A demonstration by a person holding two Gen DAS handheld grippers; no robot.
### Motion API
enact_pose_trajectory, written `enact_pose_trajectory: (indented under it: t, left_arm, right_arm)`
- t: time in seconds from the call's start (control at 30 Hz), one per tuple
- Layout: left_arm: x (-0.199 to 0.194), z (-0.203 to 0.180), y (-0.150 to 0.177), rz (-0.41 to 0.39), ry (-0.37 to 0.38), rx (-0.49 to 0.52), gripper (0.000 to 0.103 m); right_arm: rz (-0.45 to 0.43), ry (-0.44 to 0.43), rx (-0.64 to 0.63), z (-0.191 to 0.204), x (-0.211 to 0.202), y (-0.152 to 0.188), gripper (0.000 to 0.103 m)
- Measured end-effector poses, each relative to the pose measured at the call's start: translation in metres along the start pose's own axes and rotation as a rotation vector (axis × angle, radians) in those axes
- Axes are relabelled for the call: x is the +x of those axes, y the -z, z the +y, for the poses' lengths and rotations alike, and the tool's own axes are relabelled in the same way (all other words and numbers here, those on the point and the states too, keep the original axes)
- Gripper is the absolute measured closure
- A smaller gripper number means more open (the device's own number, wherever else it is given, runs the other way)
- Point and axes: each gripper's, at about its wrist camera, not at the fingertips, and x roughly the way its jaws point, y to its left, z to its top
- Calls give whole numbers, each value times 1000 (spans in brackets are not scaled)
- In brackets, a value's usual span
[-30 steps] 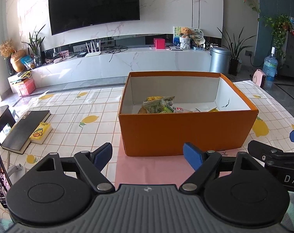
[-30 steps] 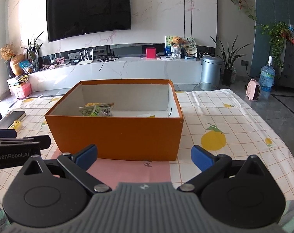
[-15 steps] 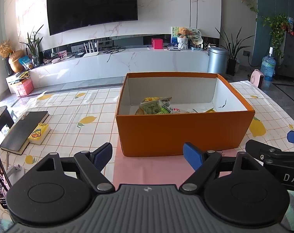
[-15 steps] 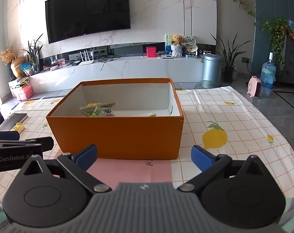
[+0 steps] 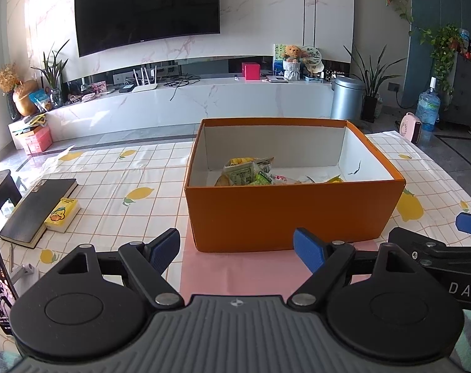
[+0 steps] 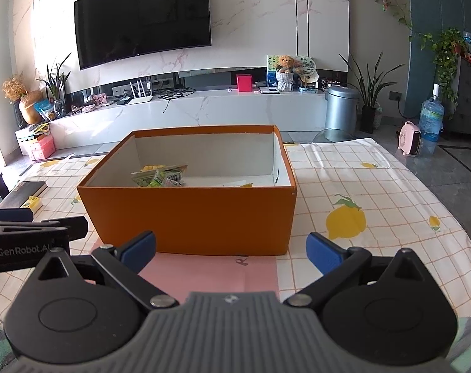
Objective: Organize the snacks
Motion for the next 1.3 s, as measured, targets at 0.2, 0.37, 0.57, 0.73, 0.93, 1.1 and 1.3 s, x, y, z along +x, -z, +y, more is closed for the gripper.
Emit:
enact_pose_trajectory:
  t: [0.2,0.37,0.57,0.73,0.93,1.1,1.3]
  left_arm:
    - [-1,0,-1,0,-1,-1,6]
    - [-1,0,0,0,1,0,6]
    - [-4,-3,-3,0,4,4,6]
    - [-8,-4,-4,-13,1,3,6]
    - [-8,-5,-4,-27,-11,16,6]
    - [-8,-6,-4,-26,-28,29,6]
    - [-9,-4,-4,-34,-31,26,6]
  right_arm:
    - [17,3,4,0,2,1,4]
    - [17,3,12,-2,2,-1,4]
    - [23,5,13,-3,2,0,4]
    - [24,6,13,-3,1,1,4]
    - [25,7,13,-3,1,1,4]
    - [27,8,13,-3,0,1,4]
    - [32,11,13,-3,2,2,4]
